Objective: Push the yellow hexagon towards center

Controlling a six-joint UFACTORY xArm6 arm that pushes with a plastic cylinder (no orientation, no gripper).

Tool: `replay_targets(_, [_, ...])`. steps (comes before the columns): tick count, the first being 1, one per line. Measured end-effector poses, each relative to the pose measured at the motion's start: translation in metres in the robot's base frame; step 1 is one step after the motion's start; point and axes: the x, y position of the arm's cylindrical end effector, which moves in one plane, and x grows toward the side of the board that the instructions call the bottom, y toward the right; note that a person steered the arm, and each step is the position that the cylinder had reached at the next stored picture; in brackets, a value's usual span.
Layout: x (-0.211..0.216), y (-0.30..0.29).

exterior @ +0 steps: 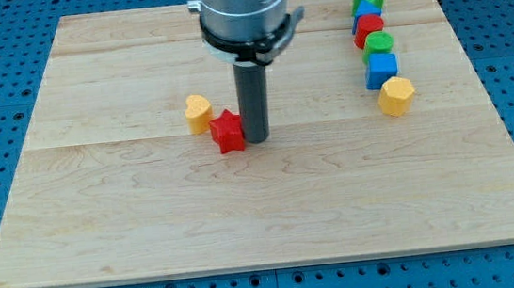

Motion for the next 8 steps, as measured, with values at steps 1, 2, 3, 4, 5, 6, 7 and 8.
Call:
replay_targets(1, [-0.012, -0.008])
replay_targets(2, [-0.002, 0.044])
replay_targets(3, [0.029, 0.091])
replay_targets(4, [0.039, 0.134])
replay_targets(5, [0.041, 0.144])
replay_targets(6, [0.043, 0.151])
replay_targets(7, [0.046, 0.155])
replay_targets(8, [0.053, 0.171])
